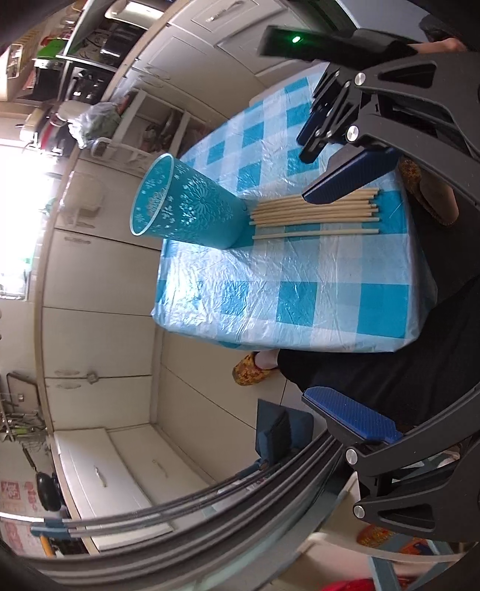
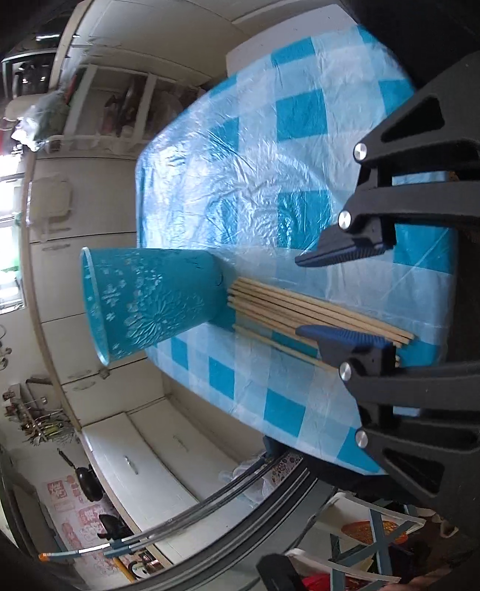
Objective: Organize utensils
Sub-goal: 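Reach the left tool to the chopsticks and grasp one chopstick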
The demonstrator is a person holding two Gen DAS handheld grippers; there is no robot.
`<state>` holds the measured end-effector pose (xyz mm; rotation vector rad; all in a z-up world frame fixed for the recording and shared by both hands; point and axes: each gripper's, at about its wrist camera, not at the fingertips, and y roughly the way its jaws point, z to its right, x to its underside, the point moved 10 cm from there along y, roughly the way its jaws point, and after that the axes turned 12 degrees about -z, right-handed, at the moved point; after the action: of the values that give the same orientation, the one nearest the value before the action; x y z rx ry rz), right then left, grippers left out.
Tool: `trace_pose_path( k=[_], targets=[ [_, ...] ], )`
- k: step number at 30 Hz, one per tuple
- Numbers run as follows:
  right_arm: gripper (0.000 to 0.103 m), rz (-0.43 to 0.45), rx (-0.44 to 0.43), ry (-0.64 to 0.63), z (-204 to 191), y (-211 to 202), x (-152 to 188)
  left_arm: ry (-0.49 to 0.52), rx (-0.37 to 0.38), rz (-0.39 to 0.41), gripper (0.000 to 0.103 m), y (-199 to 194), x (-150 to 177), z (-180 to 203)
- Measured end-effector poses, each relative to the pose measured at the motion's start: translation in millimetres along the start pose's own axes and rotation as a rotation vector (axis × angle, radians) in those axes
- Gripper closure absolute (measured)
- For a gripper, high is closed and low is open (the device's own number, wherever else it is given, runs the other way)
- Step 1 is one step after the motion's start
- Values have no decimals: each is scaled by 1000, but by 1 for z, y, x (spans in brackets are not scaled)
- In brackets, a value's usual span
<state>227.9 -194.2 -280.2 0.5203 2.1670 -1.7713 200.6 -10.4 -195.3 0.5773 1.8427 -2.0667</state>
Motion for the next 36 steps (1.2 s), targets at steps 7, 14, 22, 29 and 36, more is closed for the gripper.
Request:
trace_pose_path(
  k=[7, 14, 22, 29, 36],
  targets=[
    [81, -50, 4, 25, 5, 47, -28, 1, 1, -79, 8, 50, -12, 4],
    [82, -74, 63, -19, 9, 64, -31, 3, 2, -115, 8, 80, -19, 9],
    [91, -91, 97, -121, 12, 72, -37, 35, -4, -139, 8, 111, -28, 23],
    [94, -130, 73, -228, 32, 70, -39, 93, 15, -208, 13, 157, -33, 50],
    [93, -88, 1, -178, 42, 69, -40, 100, -24, -248, 28, 191, -38, 62]
  ],
)
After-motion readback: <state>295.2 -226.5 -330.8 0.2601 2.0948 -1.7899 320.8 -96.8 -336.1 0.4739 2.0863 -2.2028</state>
